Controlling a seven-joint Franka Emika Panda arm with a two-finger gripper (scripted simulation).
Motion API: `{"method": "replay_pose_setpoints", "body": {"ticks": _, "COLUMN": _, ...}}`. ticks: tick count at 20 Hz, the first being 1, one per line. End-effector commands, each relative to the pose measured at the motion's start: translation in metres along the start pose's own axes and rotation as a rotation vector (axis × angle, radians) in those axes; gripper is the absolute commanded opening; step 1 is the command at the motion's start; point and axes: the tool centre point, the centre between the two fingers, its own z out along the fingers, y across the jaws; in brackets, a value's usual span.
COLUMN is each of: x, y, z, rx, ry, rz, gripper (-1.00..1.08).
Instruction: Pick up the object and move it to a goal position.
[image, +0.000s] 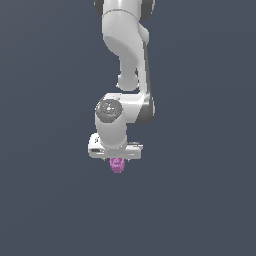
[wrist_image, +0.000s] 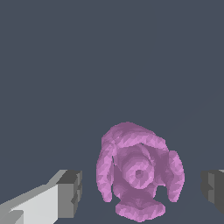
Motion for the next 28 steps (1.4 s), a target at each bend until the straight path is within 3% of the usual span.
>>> {"method": "replay_pose_setpoints", "body": {"ticks": 1, "x": -0.001, "y": 0.0, "z": 0.015, "rx": 0.0, "ry": -0.002, "rz": 0.0, "gripper": 1.0}}
{"method": "replay_pose_setpoints", "body": {"ticks": 10, "x": 0.0, "y": 0.0, "z": 0.034, "rx": 0.0, "ry": -0.002, "rz": 0.0, "gripper": 1.0}}
{"method": "replay_pose_setpoints", "body": {"ticks": 11, "x": 0.0, "y": 0.0, "z": 0.034, "rx": 0.0, "ry": -0.002, "rz": 0.0, "gripper": -1.0}}
{"method": "replay_pose_setpoints", "body": {"ticks": 28, "x": -0.005, "y": -0.003, "z": 0.024, "rx": 0.0, "ry": -0.002, "rz": 0.0, "gripper": -1.0}}
